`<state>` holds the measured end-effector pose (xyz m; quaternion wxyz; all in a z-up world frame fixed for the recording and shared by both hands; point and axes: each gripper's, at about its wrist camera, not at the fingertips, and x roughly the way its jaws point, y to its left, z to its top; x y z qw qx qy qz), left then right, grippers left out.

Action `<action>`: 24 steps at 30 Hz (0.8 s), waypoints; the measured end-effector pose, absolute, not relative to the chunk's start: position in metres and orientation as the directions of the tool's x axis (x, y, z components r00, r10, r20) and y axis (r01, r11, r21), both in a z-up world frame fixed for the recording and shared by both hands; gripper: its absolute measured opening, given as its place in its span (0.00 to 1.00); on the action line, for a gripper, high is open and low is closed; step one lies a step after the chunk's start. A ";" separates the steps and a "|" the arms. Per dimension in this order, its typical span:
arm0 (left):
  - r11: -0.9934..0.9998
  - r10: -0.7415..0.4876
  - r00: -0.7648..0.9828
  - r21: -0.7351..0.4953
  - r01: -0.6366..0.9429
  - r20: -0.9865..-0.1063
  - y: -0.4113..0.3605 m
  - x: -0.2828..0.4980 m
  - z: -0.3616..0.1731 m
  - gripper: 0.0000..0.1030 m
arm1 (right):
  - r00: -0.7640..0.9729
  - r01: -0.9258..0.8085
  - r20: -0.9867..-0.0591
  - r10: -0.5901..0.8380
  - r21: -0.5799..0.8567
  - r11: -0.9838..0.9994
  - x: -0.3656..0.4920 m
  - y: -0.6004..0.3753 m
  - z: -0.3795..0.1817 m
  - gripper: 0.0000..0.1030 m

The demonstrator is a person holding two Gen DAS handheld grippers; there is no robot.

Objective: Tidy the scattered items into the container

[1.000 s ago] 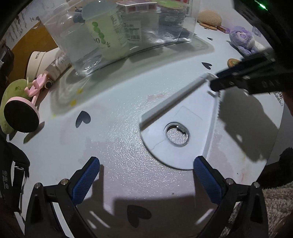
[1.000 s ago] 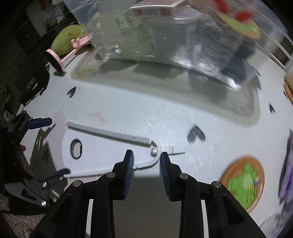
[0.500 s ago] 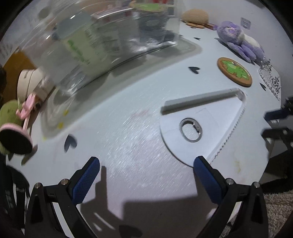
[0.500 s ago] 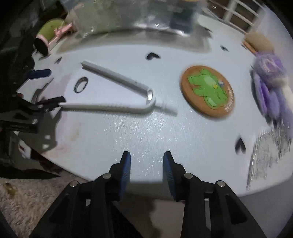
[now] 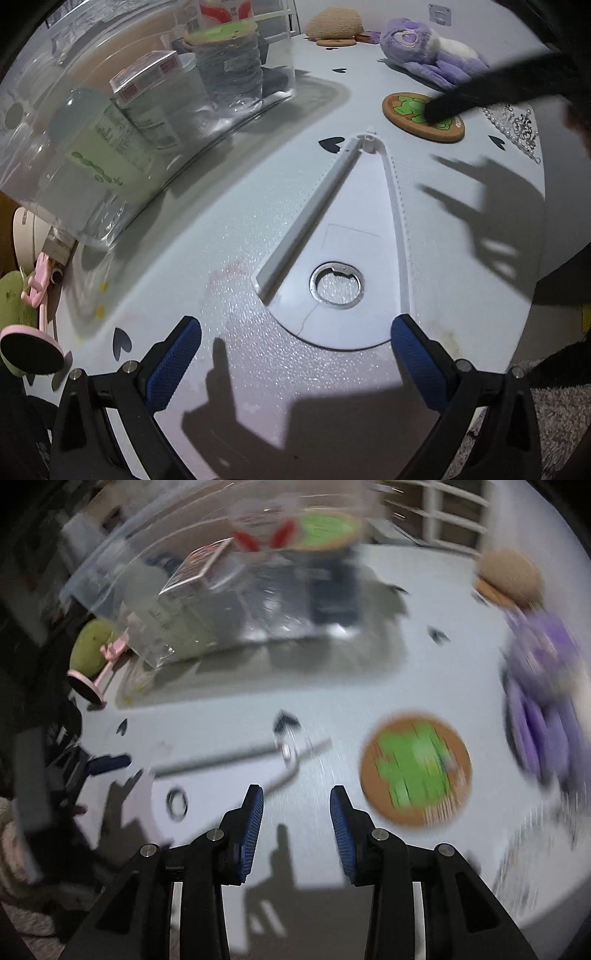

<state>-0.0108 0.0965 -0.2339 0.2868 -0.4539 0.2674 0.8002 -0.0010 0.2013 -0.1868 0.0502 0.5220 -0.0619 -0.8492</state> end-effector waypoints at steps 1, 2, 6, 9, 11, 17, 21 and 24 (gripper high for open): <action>-0.697 0.217 -0.422 0.163 -0.698 -0.880 0.096 -0.011 -0.234 1.00 | -0.439 0.052 -0.886 -0.146 0.138 -0.989 -0.012 0.195 -0.191 0.36; -0.703 0.218 -0.421 0.158 -0.694 -0.881 0.095 -0.011 -0.235 1.00 | -0.428 0.083 -0.892 -0.144 0.120 -0.989 -0.022 0.190 -0.195 0.36; -0.732 0.223 -0.411 0.127 -0.670 -0.884 0.092 -0.014 -0.237 1.00 | -0.389 0.184 -0.912 -0.133 0.065 -0.981 -0.044 0.175 -0.211 0.36; -0.759 0.222 -0.398 0.098 -0.643 -0.890 0.089 -0.016 -0.239 1.00 | -0.372 0.220 -0.922 -0.112 0.030 -0.975 -0.038 0.171 -0.219 0.37; -0.776 0.220 -0.390 0.082 -0.625 -0.894 0.088 -0.017 -0.241 1.00 | -0.342 0.208 -0.935 -0.097 0.026 -0.978 -0.027 0.175 -0.228 0.37; -0.791 0.215 -0.375 0.065 -0.608 -0.902 0.089 -0.016 -0.245 1.00 | -0.355 0.038 -0.925 -0.132 0.127 -0.991 0.015 0.202 -0.224 0.38; -0.781 0.223 -0.372 0.064 -0.621 -0.901 0.091 -0.012 -0.244 1.00 | -0.355 -0.092 -0.929 -0.102 0.143 -0.986 0.043 0.209 -0.223 0.39; -0.777 0.238 -0.360 0.046 -0.627 -0.902 0.090 -0.013 -0.244 1.00 | -0.362 -0.169 -0.928 -0.087 0.157 -0.973 0.059 0.214 -0.222 0.39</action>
